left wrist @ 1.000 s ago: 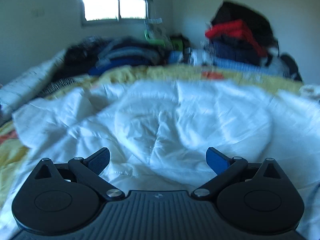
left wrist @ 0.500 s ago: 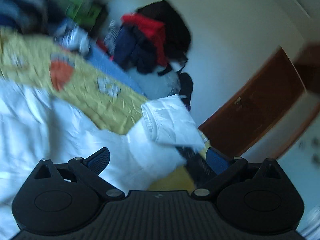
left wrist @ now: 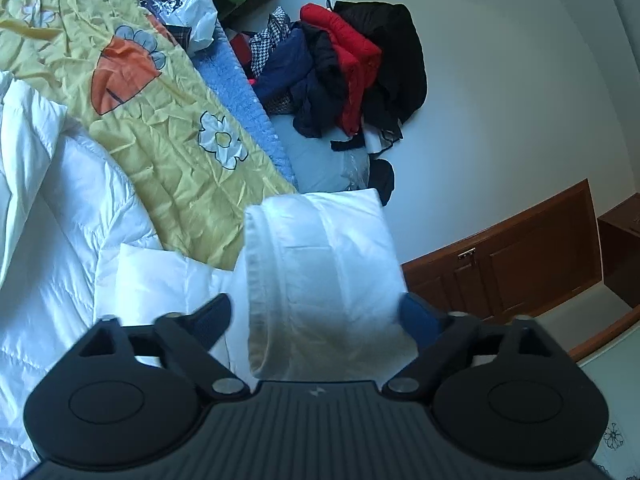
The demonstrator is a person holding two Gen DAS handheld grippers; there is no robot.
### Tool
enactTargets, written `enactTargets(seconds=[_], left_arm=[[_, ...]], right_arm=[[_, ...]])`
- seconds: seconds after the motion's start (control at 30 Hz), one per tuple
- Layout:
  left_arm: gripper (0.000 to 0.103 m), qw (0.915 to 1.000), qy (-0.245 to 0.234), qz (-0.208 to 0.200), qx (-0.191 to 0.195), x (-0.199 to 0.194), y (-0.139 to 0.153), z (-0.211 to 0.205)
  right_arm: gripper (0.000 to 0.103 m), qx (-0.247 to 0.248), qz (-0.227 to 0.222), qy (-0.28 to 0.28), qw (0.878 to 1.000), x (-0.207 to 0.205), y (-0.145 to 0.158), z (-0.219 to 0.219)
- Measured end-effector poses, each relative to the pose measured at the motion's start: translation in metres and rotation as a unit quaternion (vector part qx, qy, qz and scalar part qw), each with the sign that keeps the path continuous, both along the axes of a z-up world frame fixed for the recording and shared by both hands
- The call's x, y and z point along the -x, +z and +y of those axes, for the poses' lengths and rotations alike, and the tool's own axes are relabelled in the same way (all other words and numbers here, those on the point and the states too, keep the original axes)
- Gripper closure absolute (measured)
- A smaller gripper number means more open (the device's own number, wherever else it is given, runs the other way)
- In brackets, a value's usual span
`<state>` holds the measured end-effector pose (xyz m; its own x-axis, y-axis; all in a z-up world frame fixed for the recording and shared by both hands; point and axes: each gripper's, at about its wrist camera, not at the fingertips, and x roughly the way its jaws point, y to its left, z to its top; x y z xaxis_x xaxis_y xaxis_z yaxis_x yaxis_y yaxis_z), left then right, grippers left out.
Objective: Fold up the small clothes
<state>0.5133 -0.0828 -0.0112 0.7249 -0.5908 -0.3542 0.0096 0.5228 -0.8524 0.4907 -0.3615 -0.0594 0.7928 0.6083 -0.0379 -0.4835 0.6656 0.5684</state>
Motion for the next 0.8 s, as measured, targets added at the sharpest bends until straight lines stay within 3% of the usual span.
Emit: enactTargets(seconds=[0.03, 0.2, 0.23, 0.27, 0.3, 0.47, 0.6, 0.67, 0.73, 0.8], left_arm=[[0.033, 1.0000, 0.003, 0.000, 0.002, -0.001, -0.001, 0.002], [0.045, 0.9999, 0.012, 0.007, -0.008, 0.001, -0.003, 0.013], [0.052, 0.9998, 0.016, 0.007, -0.007, 0.002, -0.003, 0.015], [0.065, 0.9998, 0.019, 0.005, -0.004, 0.004, -0.003, 0.017], [0.070, 0.9998, 0.020, 0.002, -0.005, 0.005, -0.002, 0.018], [0.073, 0.9999, 0.017, -0.002, -0.003, 0.009, 0.001, 0.027], [0.092, 0.9995, 0.021, -0.013, -0.021, 0.016, 0.007, 0.031], [0.094, 0.9982, 0.013, -0.032, -0.049, 0.025, 0.013, 0.033], [0.094, 0.9955, 0.013, -0.049, -0.080, 0.037, 0.021, 0.040], [0.094, 0.9927, 0.022, -0.060, -0.102, 0.049, 0.030, 0.052]], right_arm=[[0.092, 0.008, -0.001, 0.000, 1.000, 0.001, 0.001, 0.004], [0.092, 0.038, -0.002, 0.002, 0.999, 0.005, 0.000, 0.017], [0.092, 0.045, -0.003, 0.003, 0.999, 0.007, 0.001, 0.019], [0.092, 0.054, -0.005, 0.002, 0.999, 0.007, 0.002, 0.021], [0.092, 0.062, -0.007, 0.000, 0.998, 0.009, 0.002, 0.023], [0.091, 0.074, -0.008, 0.003, 0.997, 0.011, 0.002, 0.026], [0.087, 0.087, -0.010, 0.016, 0.996, 0.014, 0.005, 0.030], [0.079, 0.083, -0.008, 0.029, 0.996, 0.013, 0.006, 0.030], [0.051, 0.060, -0.005, 0.056, 0.997, 0.014, 0.007, 0.026], [0.042, 0.047, -0.011, 0.085, 0.995, 0.016, 0.011, 0.021]])
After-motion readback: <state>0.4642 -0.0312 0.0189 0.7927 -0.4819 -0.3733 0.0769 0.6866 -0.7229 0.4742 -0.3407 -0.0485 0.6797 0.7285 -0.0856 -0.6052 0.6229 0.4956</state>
